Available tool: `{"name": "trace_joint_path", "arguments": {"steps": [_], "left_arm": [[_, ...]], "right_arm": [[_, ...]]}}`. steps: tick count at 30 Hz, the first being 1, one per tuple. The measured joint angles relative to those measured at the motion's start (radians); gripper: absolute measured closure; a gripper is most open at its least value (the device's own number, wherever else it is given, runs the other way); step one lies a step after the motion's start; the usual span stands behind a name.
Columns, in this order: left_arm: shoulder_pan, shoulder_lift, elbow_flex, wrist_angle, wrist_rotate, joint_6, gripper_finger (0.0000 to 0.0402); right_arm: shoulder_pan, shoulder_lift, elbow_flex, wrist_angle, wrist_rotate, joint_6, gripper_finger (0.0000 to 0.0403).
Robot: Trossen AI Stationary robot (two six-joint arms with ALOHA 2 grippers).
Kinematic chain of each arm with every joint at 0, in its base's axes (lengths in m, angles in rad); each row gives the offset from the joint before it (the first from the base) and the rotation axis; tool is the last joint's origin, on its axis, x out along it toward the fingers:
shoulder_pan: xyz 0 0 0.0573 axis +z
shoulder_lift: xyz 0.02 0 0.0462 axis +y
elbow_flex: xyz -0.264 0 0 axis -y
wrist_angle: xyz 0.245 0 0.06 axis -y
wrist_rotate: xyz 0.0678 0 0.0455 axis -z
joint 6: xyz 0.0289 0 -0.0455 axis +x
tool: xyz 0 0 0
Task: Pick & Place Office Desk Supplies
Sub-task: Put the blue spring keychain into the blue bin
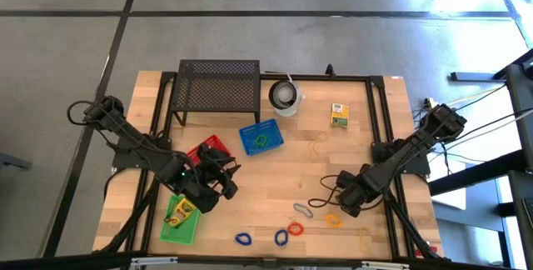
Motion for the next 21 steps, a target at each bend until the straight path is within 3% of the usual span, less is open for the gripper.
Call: {"name": "trace_joint_path", "arguments": {"steps": [4, 12, 21], "left_arm": [[0.0, 0.035, 0.0, 0.022, -0.005, -0.001, 0.0268], [0.008, 0.087, 0.0, 0.027, -0.012, 0.049, 0.0267], [0.008, 0.086, 0.0, 0.117, -0.019, 0.171, 0.0274]], "right_arm": [[0.0, 0.0, -0.001, 0.013, 0.007, -0.036, 0.0391], [0.0, -0.02, 0.009, 0.013, 0.035, -0.084, 0.0383], [-0.027, -0.11, 0.156, 0.028, 0.376, -0.269, 0.0387]]}}
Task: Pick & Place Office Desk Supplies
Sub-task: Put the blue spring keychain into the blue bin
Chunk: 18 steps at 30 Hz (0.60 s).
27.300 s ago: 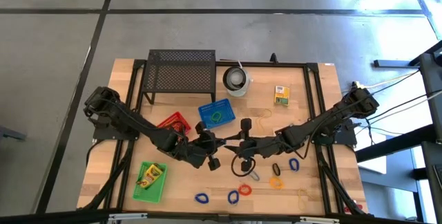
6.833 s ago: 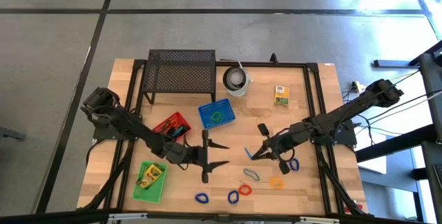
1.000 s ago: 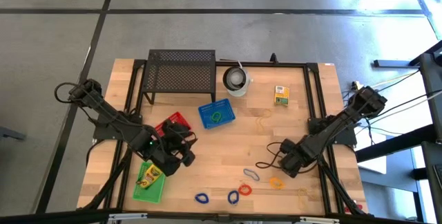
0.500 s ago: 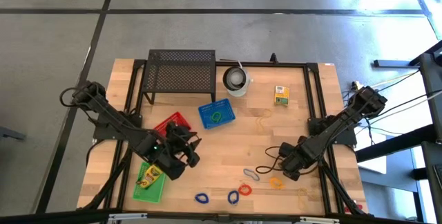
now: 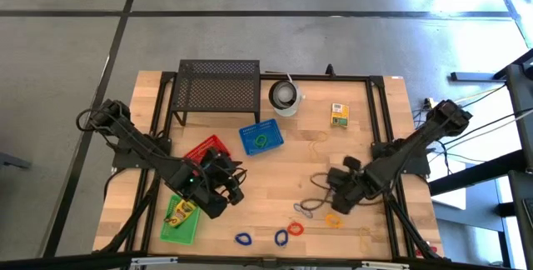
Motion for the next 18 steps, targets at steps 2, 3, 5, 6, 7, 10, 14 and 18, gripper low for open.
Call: {"name": "trace_joint_path", "arguments": {"steps": [2, 3, 5, 6, 7, 10, 14, 18], "left_arm": [[0.0, 0.001, 0.0, 0.048, 0.0, 0.04, 0.0274], [0.0, 0.001, 0.0, 0.072, 0.0, 0.067, 0.0274], [0.0, 0.001, 0.0, 0.125, 0.003, 0.131, 0.0274], [0.0, 0.001, 0.0, 0.152, 0.004, 0.162, 0.0274], [-0.001, 0.001, 0.0, 0.175, 0.004, 0.189, 0.0274], [-0.003, 0.001, 0.0, 0.243, 0.006, 0.276, 0.0273], [-0.004, 0.002, 0.0, 0.306, 0.012, 0.356, 0.0263], [-0.004, 0.002, 0.0, 0.328, 0.036, 0.359, 0.0239]], "right_arm": [[-0.014, -0.007, 0.033, 0.034, 0.097, -0.065, 0.0387], [-0.021, -0.007, 0.049, 0.061, 0.13, -0.106, 0.0387], [-0.037, -0.007, 0.077, 0.133, 0.182, -0.2, 0.0387], [-0.047, -0.008, 0.086, 0.181, 0.205, -0.255, 0.0387], [-0.058, -0.008, 0.09, 0.238, 0.226, -0.313, 0.0387], [-0.092, -0.008, 0.09, 0.413, 0.243, -0.483, 0.0387], [-0.139, -0.008, 0.091, 0.571, 0.226, -0.654, 0.0387], [-0.185, -0.009, 0.091, 0.662, 0.2, -0.773, 0.0386]]}}
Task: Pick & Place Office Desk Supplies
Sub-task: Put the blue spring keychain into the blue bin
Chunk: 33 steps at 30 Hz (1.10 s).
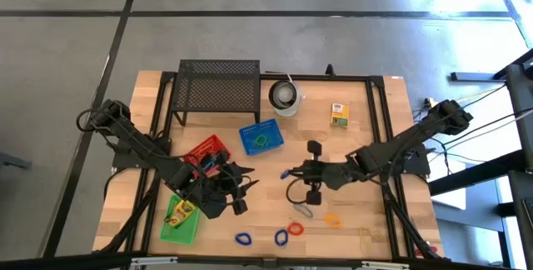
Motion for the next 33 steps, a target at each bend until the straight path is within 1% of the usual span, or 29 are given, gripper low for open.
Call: {"name": "trace_joint_path", "arguments": {"steps": [2, 5, 9, 13, 18, 22, 24, 27, 30, 33], "left_arm": [[0.003, 0.014, 0.0, 0.017, -0.001, 0.002, 0.0224], [0.01, 0.044, -0.001, 0.056, -0.008, 0.049, 0.0201], [0.033, 0.097, -0.001, 0.177, -0.038, 0.204, 0.0177], [0.063, 0.154, -0.001, 0.313, -0.061, 0.382, 0.0168], [0.103, 0.208, -0.001, 0.442, -0.056, 0.479, 0.0167], [0.127, 0.231, -0.001, 0.472, -0.052, 0.496, 0.017], [0.142, 0.234, -0.001, 0.473, -0.048, 0.472, 0.0171], [0.165, 0.241, -0.001, 0.466, -0.009, 0.426, 0.0178], [0.178, 0.241, -0.001, 0.465, 0.045, 0.409, 0.0206], [0.181, 0.241, -0.001, 0.465, 0.087, 0.409, 0.026]], "right_arm": [[-0.017, 0.0, 0.0, 0.031, -0.014, -0.039, 0.0386], [-0.04, 0.0, 0.0, 0.058, -0.029, -0.072, 0.0386], [-0.06, 0.0, 0.0, 0.079, -0.029, -0.09, 0.0386], [-0.071, 0.0, 0.001, 0.086, -0.03, -0.09, 0.0386], [-0.075, 0.0, 0.001, 0.088, -0.03, -0.091, 0.0386], [-0.075, 0.0, 0.001, 0.09, -0.03, -0.095, 0.0386], [-0.075, 0.0, 0.001, 0.09, -0.029, -0.095, 0.0386], [-0.075, 0.0, 0.001, 0.089, -0.029, -0.097, 0.0386], [-0.075, 0.0, 0.001, 0.09, -0.027, -0.097, 0.0386], [-0.075, 0.0, 0.001, 0.09, -0.027, -0.097, 0.0386]]}}
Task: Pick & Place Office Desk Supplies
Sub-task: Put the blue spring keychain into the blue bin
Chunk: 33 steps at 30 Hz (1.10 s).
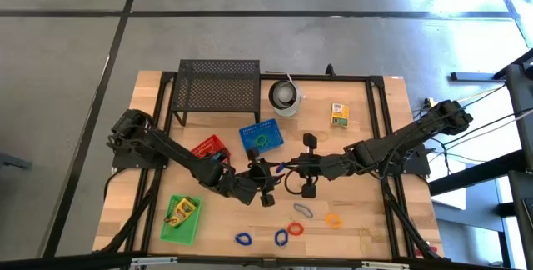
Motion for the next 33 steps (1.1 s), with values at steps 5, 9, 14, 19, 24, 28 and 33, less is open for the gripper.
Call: {"name": "trace_joint_path", "arguments": {"steps": [5, 9, 14, 19, 24, 28, 33], "left_arm": [[0.0, 0.0, 0.0, -0.001, 0.01, 0.0, 0.0372], [0.0, 0.0, 0.0, -0.001, 0.01, -0.001, 0.038], [0.006, 0.0, 0.0, -0.002, 0.007, -0.025, 0.038], [0.032, 0.0, 0.001, -0.037, 0.006, -0.053, 0.0381], [0.101, 0.0, 0.001, -0.215, 0.016, -0.178, 0.0381], [0.187, 0.0, 0.001, -0.379, 0.067, -0.282, 0.0381], [0.305, 0.0, 0.001, -0.493, 0.136, -0.317, 0.0381]], "right_arm": [[0.0, 0.0, 0.0, 0.0, 0.0, -0.001, 0.0386], [0.0, 0.0, 0.0, 0.0, 0.0, 0.023, 0.0385], [-0.013, -0.001, 0.001, -0.038, -0.003, 0.086, 0.0362], [-0.047, -0.01, 0.001, -0.129, -0.071, 0.127, 0.0302], [-0.068, -0.066, 0.001, -0.239, -0.125, 0.142, 0.0228], [-0.069, -0.129, 0.001, -0.358, -0.127, 0.173, 0.0188], [-0.069, -0.173, 0.001, -0.52, -0.127, 0.291, 0.0174]]}}
